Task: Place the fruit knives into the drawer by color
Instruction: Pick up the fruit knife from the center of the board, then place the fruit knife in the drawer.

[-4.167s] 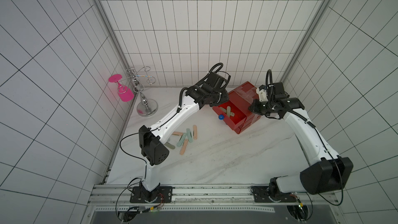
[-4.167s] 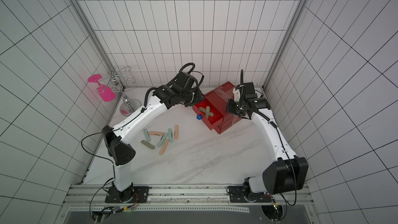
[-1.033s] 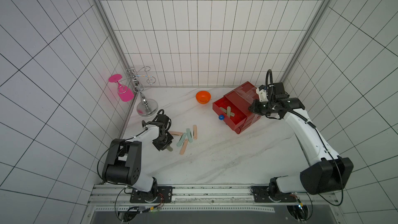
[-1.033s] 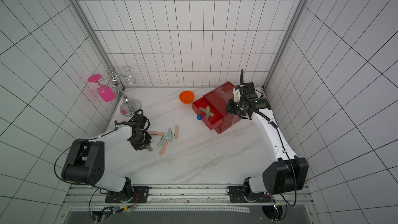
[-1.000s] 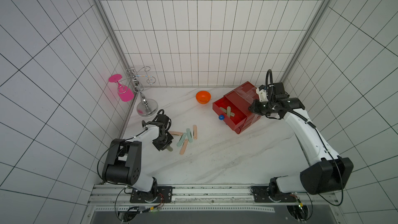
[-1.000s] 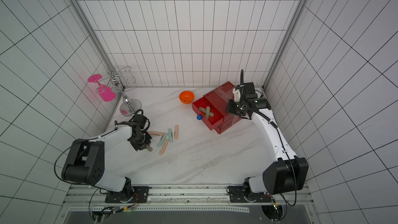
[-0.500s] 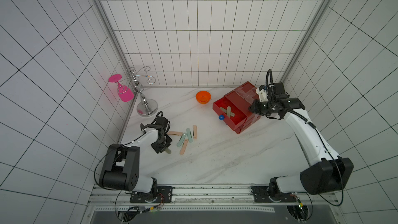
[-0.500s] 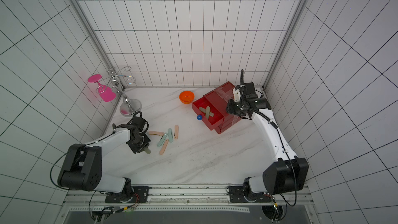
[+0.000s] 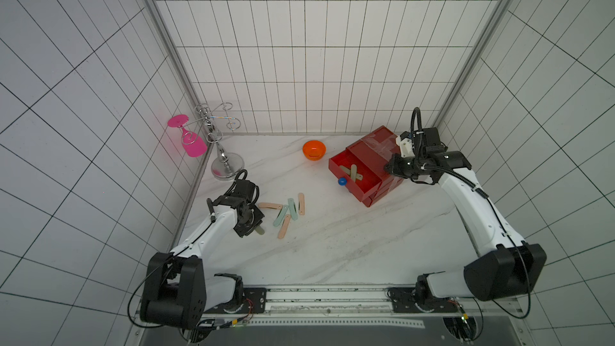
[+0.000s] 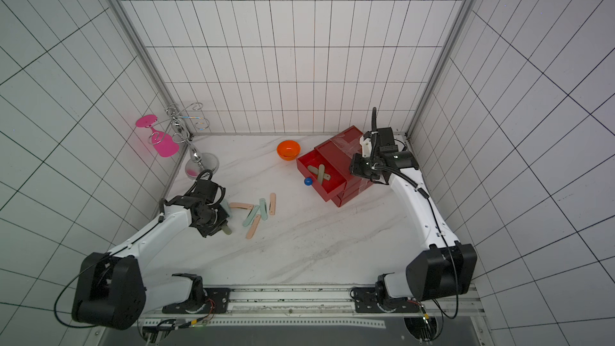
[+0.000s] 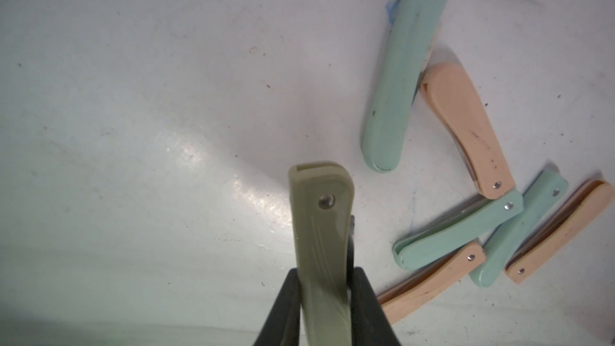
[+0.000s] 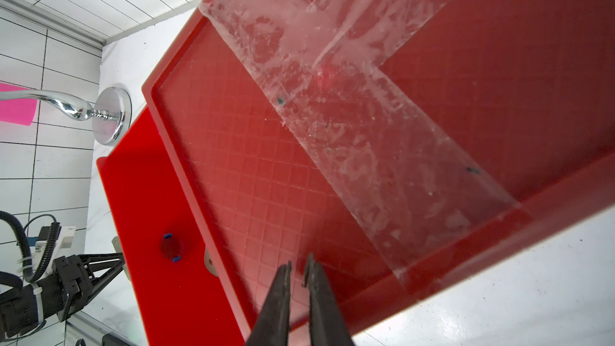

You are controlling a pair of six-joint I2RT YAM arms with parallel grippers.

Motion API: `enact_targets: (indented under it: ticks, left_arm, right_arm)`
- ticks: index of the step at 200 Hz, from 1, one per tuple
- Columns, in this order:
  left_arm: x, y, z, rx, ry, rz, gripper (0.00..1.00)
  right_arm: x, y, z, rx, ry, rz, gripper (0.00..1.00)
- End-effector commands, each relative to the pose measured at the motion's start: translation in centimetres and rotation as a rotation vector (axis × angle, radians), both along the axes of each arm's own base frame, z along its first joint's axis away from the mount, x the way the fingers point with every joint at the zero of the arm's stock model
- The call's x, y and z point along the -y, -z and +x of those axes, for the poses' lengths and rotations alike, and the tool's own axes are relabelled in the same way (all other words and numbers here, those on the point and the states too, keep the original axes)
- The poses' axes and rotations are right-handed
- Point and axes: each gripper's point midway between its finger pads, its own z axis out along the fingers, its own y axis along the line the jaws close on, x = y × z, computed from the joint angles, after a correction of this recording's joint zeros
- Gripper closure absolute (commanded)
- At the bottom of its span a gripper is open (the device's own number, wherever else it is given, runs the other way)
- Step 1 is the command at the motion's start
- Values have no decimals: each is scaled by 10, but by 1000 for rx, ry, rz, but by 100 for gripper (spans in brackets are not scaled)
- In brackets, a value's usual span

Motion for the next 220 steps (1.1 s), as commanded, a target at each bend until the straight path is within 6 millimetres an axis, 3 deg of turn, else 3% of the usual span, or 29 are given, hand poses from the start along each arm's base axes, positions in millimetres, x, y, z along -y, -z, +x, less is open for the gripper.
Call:
enact_targets:
  ticks: [1,58,125,170,220]
  left_arm:
    - [8,-22,11,64,1,-49,81]
    - [44,-72,38,206,91,-144,80]
    - [127,-134,74,363,255,-277,78]
    - [184,-161,95,416,353,-339,78]
    - [233,-186,112,456,425,-387,78]
  right_arm:
    - [16,46,-45,-263,36,-67,85]
    - [16,46,-45,-272,41,-64,85]
    - [17,47,-47,-280,42,-73,85]
    - [17,46,-47,-283,44,-72,85]
    - [18,47,-48,-287,45,-74,85]
